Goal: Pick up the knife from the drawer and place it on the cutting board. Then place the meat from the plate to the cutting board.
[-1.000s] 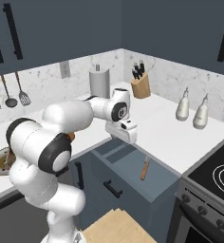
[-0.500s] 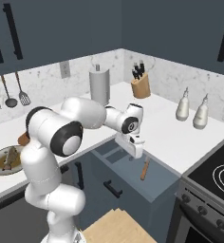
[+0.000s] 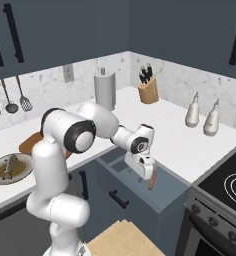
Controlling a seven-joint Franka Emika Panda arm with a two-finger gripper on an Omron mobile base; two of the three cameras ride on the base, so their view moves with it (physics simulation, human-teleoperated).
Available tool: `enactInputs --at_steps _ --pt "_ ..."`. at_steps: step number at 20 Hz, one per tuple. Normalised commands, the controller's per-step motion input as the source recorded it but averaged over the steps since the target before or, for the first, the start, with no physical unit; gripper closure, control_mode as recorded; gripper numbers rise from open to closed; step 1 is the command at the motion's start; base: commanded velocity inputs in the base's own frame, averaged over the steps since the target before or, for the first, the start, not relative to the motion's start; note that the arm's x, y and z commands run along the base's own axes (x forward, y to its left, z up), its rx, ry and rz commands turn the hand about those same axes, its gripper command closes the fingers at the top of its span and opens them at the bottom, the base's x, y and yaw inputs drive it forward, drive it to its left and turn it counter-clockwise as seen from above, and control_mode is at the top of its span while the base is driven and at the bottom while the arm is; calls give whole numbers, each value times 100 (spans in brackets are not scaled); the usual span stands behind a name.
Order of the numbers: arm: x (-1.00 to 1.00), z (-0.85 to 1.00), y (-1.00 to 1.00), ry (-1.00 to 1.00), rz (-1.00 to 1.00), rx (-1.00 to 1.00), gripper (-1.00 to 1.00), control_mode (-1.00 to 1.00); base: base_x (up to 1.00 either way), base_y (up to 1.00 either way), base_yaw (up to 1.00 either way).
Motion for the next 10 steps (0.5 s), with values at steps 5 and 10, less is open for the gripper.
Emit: enactInputs --at_steps 5,10 --pt "0 -43 0 0 0 0 -100 -100 0 0 0" --pt "-9 -32 0 0 0 0 -100 -100 0 0 0"
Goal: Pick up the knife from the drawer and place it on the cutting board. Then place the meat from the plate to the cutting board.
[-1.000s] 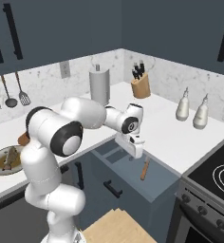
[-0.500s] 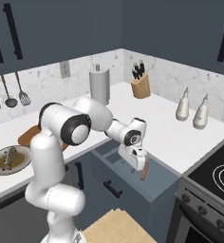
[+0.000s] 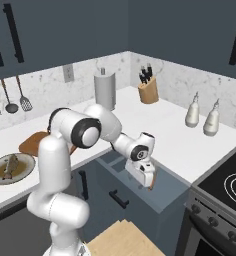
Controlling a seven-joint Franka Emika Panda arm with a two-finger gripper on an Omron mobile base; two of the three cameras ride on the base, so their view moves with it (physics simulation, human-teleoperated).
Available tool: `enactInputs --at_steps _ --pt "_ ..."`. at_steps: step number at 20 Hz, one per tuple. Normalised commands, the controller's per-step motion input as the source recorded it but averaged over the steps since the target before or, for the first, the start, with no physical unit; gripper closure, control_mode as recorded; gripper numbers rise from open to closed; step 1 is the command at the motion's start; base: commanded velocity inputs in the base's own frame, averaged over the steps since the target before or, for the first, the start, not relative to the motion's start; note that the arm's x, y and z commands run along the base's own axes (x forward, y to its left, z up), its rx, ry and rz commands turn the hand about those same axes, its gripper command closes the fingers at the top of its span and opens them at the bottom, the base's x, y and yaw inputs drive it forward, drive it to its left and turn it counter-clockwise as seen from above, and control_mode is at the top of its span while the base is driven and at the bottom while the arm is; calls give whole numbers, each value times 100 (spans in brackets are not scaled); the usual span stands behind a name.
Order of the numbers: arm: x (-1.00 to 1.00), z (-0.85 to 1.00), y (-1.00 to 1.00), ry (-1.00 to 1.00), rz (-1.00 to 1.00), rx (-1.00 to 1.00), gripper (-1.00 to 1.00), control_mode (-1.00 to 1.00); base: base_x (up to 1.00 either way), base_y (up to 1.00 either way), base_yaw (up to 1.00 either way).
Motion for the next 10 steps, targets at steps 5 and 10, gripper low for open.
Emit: enactInputs --at_steps 5,10 --pt "-39 -32 21 0 0 -1 -100 -100 0 0 0" --pt "-70 -17 36 0 1 0 -100 -100 0 0 0"
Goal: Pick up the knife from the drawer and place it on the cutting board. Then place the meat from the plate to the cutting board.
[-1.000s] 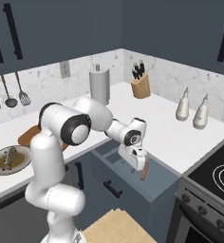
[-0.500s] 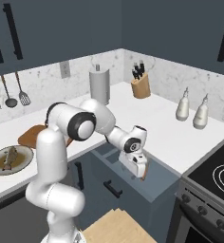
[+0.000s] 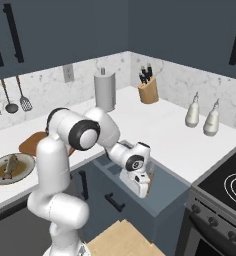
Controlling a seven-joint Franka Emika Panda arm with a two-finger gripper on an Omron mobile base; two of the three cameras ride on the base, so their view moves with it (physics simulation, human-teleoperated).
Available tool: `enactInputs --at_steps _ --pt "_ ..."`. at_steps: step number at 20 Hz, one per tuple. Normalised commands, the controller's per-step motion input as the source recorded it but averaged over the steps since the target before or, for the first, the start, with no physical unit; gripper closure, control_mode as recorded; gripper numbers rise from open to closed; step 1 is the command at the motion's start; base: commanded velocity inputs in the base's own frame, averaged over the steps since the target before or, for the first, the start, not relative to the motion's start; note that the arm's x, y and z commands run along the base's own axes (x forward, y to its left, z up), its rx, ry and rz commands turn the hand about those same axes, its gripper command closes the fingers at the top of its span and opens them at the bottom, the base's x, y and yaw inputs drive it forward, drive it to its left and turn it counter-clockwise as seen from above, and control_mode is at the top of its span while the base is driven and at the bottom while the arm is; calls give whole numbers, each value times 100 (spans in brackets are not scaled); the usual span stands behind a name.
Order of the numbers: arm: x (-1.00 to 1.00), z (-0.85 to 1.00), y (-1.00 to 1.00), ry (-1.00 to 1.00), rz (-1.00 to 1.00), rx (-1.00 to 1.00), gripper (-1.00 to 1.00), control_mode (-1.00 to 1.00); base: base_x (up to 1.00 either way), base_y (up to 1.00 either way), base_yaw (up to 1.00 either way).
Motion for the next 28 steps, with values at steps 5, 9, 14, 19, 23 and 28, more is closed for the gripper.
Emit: enactInputs --at_steps 5,9,14,19,23,28 --pt "-86 -1 52 0 3 0 -100 -100 0 0 0" --pt "-85 3 43 0 3 0 -100 -100 0 0 0" --pt "29 69 0 -4 15 -1 -100 -100 0 0 0" --pt "100 66 -29 0 22 0 -100 -100 0 0 0" --pt "98 -39 -23 16 29 1 -100 -100 0 0 0" --pt "43 -44 -48 13 28 7 -100 -100 0 0 0"
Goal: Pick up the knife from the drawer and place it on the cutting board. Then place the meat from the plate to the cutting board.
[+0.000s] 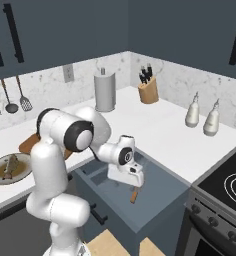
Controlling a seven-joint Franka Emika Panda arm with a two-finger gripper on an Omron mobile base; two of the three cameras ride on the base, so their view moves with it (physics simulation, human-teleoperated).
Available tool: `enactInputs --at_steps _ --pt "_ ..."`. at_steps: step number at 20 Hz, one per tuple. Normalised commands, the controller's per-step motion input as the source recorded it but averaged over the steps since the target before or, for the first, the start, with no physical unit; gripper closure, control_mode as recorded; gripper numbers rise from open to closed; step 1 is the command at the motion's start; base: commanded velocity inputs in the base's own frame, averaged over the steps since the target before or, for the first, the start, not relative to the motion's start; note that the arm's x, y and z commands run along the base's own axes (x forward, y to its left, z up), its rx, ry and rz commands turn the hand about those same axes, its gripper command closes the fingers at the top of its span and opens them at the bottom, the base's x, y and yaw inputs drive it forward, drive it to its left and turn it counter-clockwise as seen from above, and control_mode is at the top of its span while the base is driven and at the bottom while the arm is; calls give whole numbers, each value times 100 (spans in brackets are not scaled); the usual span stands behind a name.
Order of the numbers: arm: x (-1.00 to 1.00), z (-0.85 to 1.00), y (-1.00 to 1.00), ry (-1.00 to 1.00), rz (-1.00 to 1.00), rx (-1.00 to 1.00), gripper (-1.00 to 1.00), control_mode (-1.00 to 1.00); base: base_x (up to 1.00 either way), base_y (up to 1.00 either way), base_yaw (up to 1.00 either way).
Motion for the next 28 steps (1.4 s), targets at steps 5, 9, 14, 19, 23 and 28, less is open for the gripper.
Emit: enactInputs --at_steps 5,9,14,19,23,28 --pt "6 -27 -59 0 16 9 -100 -100 0 0 0" --pt "46 -48 -13 0 9 12 -100 -100 0 0 0" --pt "18 -49 0 -3 9 13 -100 -100 0 0 0" --pt "0 -59 0 -5 5 7 -100 -100 0 0 0" --pt "0 -53 0 -5 1 1 100 -100 0 0 0" --pt "-13 -31 7 0 0 1 100 -100 0 0 0"
